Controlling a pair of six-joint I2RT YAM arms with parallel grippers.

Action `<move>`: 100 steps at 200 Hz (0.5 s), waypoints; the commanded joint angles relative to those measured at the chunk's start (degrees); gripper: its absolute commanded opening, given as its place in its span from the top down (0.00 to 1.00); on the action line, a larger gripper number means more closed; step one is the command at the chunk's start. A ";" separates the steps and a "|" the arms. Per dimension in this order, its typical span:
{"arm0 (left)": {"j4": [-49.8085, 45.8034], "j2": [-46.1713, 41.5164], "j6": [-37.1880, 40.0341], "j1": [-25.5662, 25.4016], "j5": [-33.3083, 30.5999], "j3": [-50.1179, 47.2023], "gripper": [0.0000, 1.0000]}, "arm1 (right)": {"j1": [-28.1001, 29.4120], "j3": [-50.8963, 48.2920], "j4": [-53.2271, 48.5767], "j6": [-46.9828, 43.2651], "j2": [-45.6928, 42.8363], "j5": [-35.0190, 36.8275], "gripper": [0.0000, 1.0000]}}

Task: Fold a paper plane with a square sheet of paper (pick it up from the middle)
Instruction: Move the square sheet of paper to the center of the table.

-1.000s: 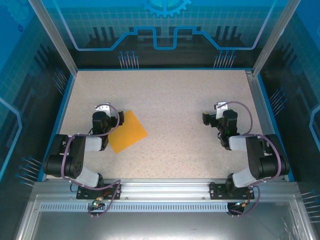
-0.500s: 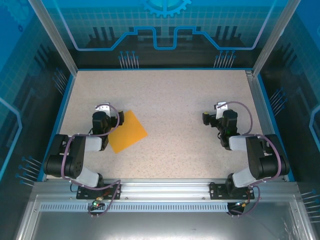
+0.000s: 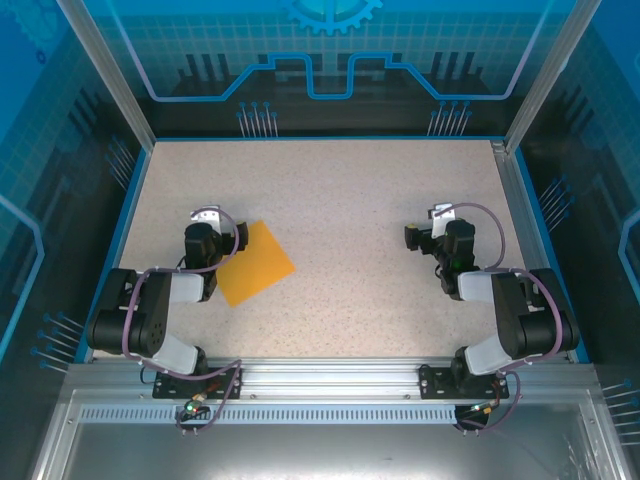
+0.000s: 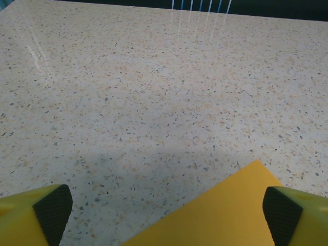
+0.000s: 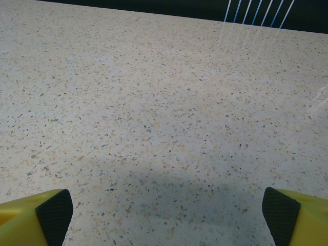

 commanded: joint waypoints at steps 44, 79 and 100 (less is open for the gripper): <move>-13.44 -13.84 -2.25 -0.86 -3.77 2.55 0.01 | -0.04 7.13 -18.71 1.35 -7.88 0.19 0.01; -38.13 -25.03 -16.65 0.14 -4.60 11.89 0.01 | -0.51 18.07 -45.27 10.78 -14.10 2.52 0.01; -54.26 -23.00 -24.25 0.40 -4.37 21.11 0.01 | -0.73 25.05 -59.23 16.79 -14.13 -1.65 0.01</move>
